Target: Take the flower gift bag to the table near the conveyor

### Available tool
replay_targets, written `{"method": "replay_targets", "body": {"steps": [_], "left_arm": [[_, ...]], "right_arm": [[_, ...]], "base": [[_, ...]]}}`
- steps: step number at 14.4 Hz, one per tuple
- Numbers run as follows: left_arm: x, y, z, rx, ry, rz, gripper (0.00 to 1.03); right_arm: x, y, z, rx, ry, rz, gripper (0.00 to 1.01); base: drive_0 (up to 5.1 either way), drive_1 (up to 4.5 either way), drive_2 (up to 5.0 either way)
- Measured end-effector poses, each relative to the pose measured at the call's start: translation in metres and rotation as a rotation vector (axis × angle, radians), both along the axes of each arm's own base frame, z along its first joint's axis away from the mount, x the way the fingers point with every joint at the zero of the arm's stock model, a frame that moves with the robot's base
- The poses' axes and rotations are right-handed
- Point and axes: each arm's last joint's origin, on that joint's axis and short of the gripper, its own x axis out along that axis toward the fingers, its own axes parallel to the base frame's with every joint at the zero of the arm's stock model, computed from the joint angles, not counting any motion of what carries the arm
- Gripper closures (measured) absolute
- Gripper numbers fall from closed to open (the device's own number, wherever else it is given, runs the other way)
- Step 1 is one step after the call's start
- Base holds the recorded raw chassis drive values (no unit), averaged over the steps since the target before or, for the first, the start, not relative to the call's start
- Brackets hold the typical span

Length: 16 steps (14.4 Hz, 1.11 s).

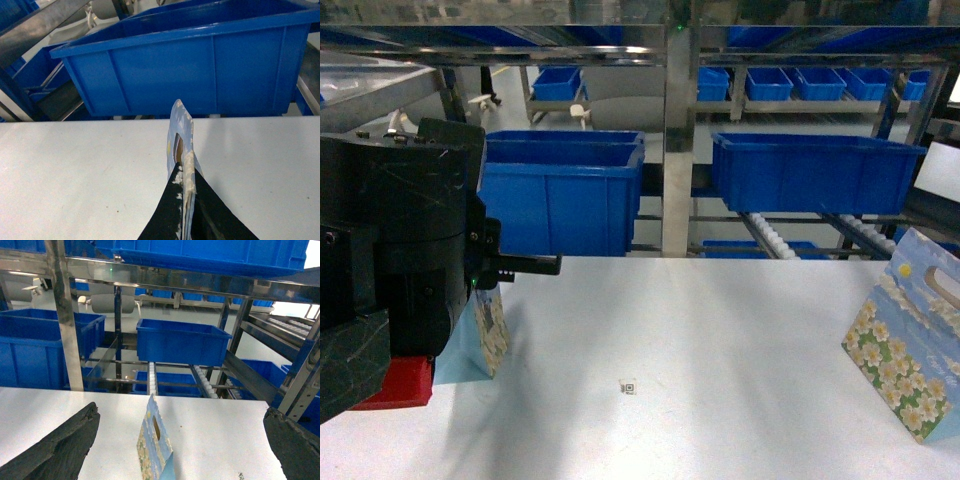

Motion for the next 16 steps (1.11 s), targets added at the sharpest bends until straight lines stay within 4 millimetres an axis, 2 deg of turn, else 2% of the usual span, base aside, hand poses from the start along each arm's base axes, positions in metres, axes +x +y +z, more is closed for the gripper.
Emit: {"method": "replay_targets", "body": {"steps": [5,9,10,12,16], "left_arm": [[0.007,0.007,-0.002,0.0,-0.014,0.004,1.01],[0.0,0.009,-0.004,0.048,0.1,-0.007,1.01],[-0.004,0.01,-0.005,0.054,0.109,-0.008,0.96],[-0.01,0.011,-0.006,0.064,0.146,-0.02,0.72],[-0.01,0.013,0.022,0.028,0.086,-0.051,0.23]], "right_arm": [[0.0,0.0,0.0,0.0,0.0,0.0,0.03],[0.0,0.0,0.0,0.0,0.0,0.0,0.03],[0.0,0.0,0.0,0.0,0.0,0.0,0.03],[0.0,0.0,0.0,0.0,0.0,0.0,0.03],[0.0,0.0,0.0,0.0,0.0,0.0,0.03]], "base": [[0.0,0.0,0.0],[0.0,0.0,0.0],[0.0,0.0,0.0],[0.0,0.0,0.0],[0.0,0.0,0.0]]}}
